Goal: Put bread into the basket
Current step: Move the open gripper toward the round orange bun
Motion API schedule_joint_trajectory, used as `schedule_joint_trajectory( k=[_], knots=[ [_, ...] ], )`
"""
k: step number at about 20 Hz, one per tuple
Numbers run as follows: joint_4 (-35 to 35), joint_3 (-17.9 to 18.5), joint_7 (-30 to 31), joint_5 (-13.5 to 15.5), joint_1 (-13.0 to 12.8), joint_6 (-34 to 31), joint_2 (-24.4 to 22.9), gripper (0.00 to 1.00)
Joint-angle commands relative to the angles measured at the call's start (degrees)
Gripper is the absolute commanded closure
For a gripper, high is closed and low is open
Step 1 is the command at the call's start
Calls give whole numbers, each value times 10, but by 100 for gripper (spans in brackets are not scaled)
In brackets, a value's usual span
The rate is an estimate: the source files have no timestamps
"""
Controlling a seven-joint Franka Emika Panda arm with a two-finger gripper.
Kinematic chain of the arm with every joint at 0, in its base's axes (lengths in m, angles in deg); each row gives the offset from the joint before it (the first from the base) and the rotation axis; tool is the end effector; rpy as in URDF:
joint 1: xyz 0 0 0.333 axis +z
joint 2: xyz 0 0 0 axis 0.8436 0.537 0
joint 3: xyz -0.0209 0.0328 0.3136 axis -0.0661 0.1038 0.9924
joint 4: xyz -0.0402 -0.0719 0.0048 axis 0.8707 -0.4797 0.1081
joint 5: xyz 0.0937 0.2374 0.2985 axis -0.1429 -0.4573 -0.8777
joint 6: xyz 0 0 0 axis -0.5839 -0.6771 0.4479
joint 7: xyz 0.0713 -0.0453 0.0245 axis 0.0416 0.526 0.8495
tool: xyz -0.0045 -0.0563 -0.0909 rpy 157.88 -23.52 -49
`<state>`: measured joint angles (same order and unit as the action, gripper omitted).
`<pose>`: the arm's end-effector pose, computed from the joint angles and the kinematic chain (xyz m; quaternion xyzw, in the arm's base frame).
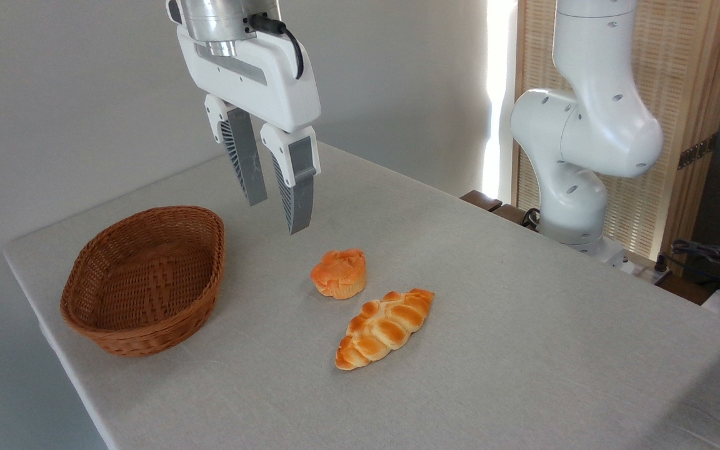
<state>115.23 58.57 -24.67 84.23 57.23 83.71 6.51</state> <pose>0.5519 -0.0351 0.6263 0.9233 -0.3835 0.0128 0.0138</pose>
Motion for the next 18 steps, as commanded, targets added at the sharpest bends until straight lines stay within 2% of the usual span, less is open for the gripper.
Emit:
schedule_joint_trajectory(
  k=[1, 11, 16, 18],
  knots=[
    [-9, 5, -5, 1, -1, -13, 4, 0],
    [-4, -2, -5, 5, -4, -13, 6, 0],
    [45, -40, 2, 6, -9, 2, -6, 0],
    [82, -44, 2, 13, -9, 20, -28, 0]
  ],
)
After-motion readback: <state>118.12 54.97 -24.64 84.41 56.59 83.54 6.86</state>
